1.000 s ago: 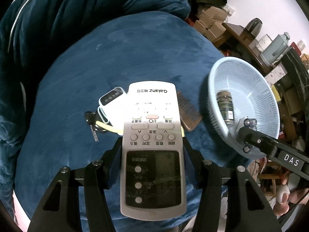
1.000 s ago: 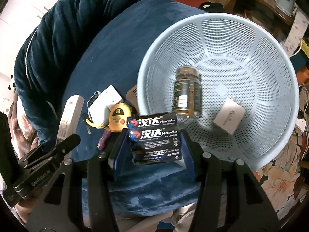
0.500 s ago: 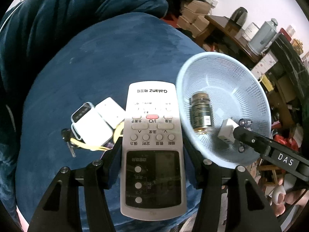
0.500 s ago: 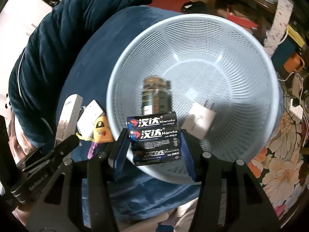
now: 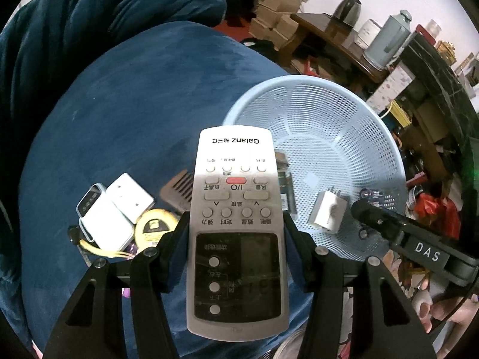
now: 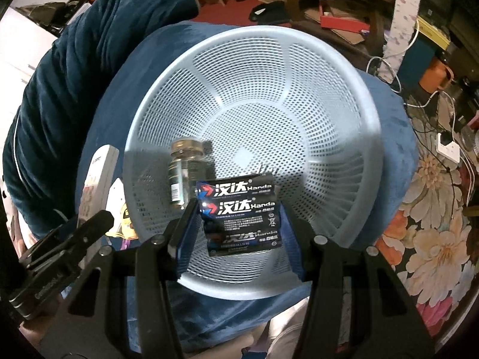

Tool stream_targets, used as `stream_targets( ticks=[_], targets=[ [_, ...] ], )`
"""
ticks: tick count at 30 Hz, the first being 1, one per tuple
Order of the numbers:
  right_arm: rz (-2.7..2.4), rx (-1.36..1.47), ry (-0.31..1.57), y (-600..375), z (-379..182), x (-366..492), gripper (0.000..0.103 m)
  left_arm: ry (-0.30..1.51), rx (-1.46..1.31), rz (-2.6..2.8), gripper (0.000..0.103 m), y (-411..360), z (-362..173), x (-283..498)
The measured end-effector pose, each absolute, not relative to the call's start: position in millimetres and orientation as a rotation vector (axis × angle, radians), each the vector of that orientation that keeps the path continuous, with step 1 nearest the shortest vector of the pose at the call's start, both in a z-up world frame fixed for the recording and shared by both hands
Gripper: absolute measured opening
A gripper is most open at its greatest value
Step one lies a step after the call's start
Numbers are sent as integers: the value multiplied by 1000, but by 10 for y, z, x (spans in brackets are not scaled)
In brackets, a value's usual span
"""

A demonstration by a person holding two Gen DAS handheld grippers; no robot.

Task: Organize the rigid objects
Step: 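Carry the remote in the left tool while the right tool carries the batteries to the basket, then open the left tool to drop the remote while the right tool drops the batteries into the basket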

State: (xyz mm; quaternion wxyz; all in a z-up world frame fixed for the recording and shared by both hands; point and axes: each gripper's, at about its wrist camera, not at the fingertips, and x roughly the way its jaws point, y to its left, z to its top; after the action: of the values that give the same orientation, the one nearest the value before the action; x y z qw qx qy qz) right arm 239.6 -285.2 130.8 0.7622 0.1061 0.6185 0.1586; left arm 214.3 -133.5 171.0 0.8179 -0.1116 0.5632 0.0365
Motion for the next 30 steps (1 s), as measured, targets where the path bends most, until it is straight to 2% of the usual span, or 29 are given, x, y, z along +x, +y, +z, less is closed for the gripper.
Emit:
stream_targets(
  ticks=[18, 28, 30],
  targets=[
    [242, 270, 1325, -3061, 1245, 2559, 53, 1237, -199, -52, 58, -1862, 1511, 2598],
    [204, 307, 1294, -3107, 1248, 2639, 53, 1247, -221, -65, 58, -1869, 1408, 2710],
    [202, 332, 1281, -3142, 1275, 2645, 56, 1246, -219, -71, 58, -1875, 1403, 2717]
  ],
)
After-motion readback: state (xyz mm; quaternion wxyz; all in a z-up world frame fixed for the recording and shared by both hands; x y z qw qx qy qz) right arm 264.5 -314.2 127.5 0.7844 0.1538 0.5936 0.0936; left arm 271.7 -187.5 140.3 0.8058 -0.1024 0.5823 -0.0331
